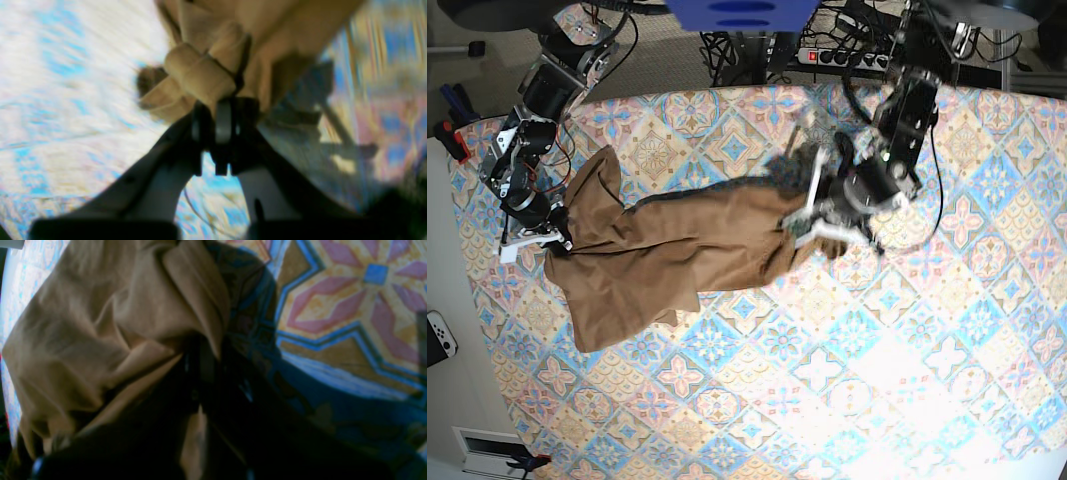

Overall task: Layout the t-shirt on the table in an organized manner, then fold the t-shirt properly
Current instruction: 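Pull the grasped fabric with the left gripper away from the right gripper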

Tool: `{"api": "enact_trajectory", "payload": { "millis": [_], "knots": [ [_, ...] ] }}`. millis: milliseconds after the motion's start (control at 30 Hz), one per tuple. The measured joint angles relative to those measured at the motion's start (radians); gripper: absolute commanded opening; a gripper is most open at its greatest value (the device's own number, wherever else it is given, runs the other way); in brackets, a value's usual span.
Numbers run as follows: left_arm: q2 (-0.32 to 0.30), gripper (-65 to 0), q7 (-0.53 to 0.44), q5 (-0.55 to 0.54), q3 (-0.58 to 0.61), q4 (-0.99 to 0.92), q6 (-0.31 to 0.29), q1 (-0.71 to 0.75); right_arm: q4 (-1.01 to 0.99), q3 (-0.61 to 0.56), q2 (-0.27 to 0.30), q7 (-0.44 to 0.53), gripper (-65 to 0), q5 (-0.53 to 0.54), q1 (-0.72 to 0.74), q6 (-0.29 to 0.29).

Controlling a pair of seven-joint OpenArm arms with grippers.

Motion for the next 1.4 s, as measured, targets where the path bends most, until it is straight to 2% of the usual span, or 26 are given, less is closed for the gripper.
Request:
{"api": "enact_trajectory", "payload": {
  "millis": [67,300,467,500,667,733,800,900,1000,1200,1300,1400],
  "knots": [
    [-0.045,-65.0,-0.004,-0.005,0.002,0.000,-0.047,0.039,0.000,0.000,0.000,0.002,-65.0,0.000,0.000,0.000],
    [-0.187,-65.0,-0.024,0.006,0.005,0.000,-0.045,0.138,0.000,0.002,0.000,0.000,-65.0,0.000,0.003,-0.001],
    [-0.193,-65.0,-0.045,0.146,0.002,-0.037,-0.045,0.133,0.000,0.002,-0.003,0.010,-65.0,0.000,0.000,0.000],
    [-0.174,-65.0,-0.044,0.192,-0.003,-0.059,-0.045,0.130,0.000,0.002,-0.002,0.011,-65.0,0.000,0.000,0.003],
    [0.029,-65.0,-0.031,0.500,-0.055,-0.107,-0.047,0.101,0.005,0.003,-0.003,0.011,-65.0,-0.006,0.000,0.004],
    [0.089,-65.0,-0.030,0.639,-0.056,-0.107,-0.046,0.106,0.006,0.003,-0.004,0.013,-65.0,-0.007,0.000,0.003],
    [0.121,-65.0,-0.041,0.707,-0.056,-0.102,-0.047,0.134,0.006,0.003,-0.005,0.013,-65.0,-0.008,0.000,0.003],
    [0.148,-65.0,-0.022,0.700,-0.059,0.002,-0.047,0.158,0.006,0.003,-0.005,0.015,-65.0,-0.008,0.000,-0.002],
    [0.149,-65.0,-0.026,0.660,-0.073,0.110,-0.046,0.163,0.006,0.002,-0.005,0.016,-65.0,-0.006,0.000,0.004],
    [0.246,-65.0,-0.014,0.526,-0.279,0.091,-0.048,0.136,0.006,0.002,-0.005,0.017,-65.0,-0.008,0.000,-0.001],
    [0.252,-65.0,-0.020,0.431,-0.350,0.091,-0.048,0.100,0.006,0.002,-0.005,0.016,-65.0,-0.007,0.000,0.003],
    [0.247,-65.0,-0.001,0.413,-0.364,0.090,-0.048,0.100,0.006,0.002,-0.005,0.017,-65.0,-0.008,0.000,0.000]
  ]
}}
